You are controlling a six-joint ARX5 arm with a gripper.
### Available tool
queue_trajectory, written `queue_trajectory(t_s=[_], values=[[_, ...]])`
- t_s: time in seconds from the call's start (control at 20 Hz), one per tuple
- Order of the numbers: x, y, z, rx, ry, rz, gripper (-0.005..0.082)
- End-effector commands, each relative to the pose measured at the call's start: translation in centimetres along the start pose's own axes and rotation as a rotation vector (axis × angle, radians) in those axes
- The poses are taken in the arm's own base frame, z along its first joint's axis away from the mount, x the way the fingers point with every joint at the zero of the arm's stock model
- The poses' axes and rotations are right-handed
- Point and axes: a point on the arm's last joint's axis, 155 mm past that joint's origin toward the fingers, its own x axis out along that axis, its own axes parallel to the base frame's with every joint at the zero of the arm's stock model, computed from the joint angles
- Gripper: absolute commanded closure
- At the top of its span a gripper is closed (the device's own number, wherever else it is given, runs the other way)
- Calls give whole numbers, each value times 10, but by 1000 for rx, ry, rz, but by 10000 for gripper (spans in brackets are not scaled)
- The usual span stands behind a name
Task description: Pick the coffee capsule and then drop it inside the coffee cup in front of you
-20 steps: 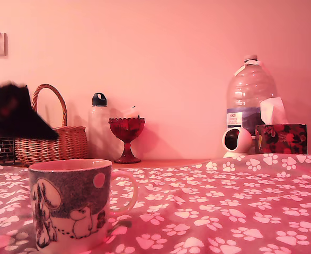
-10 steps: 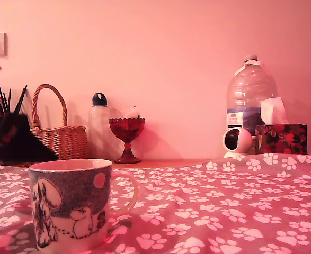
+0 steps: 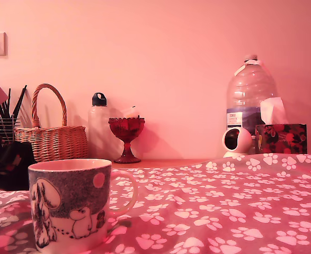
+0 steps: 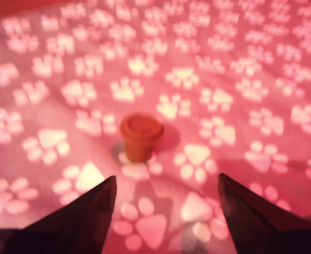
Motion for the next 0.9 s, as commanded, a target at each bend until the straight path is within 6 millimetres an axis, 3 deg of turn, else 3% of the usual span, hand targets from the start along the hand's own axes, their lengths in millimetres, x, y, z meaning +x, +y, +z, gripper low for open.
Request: queue_trajectory(t_s=[0.0, 0.85], values=[[0, 0, -2, 3, 0, -1, 221], [9, 13, 15, 36, -106, 49, 221]])
